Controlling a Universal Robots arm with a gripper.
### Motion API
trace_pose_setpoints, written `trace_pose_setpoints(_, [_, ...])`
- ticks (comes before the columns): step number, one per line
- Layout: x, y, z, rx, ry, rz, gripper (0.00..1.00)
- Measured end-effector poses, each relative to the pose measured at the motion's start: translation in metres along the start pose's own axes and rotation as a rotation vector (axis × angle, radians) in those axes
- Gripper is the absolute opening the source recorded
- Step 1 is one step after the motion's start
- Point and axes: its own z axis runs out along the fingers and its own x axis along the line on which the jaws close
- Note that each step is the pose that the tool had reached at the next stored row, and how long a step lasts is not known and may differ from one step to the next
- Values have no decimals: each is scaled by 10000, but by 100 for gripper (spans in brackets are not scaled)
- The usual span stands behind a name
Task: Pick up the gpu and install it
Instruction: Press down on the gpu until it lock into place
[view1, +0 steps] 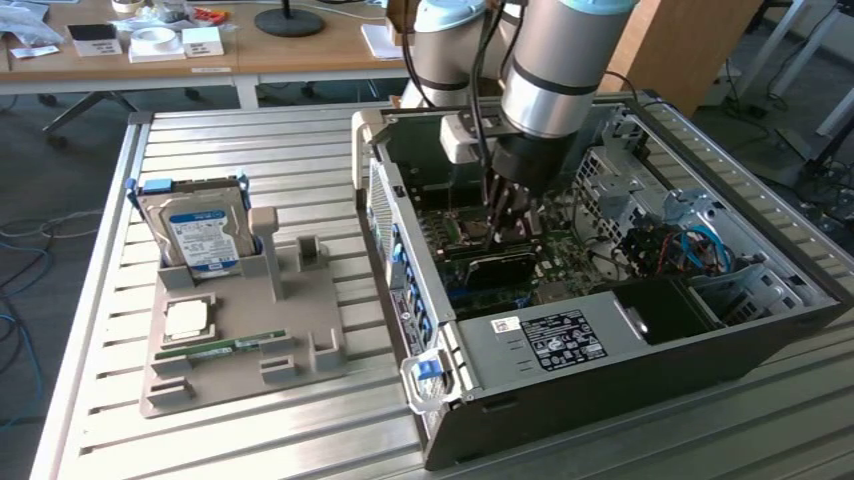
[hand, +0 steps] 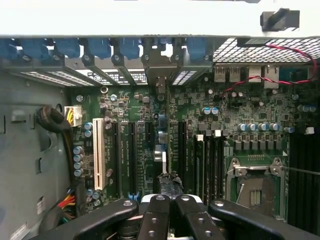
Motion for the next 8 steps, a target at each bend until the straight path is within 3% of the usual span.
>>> trace_pose_setpoints(8, [-10,0,83,1,2,1,11])
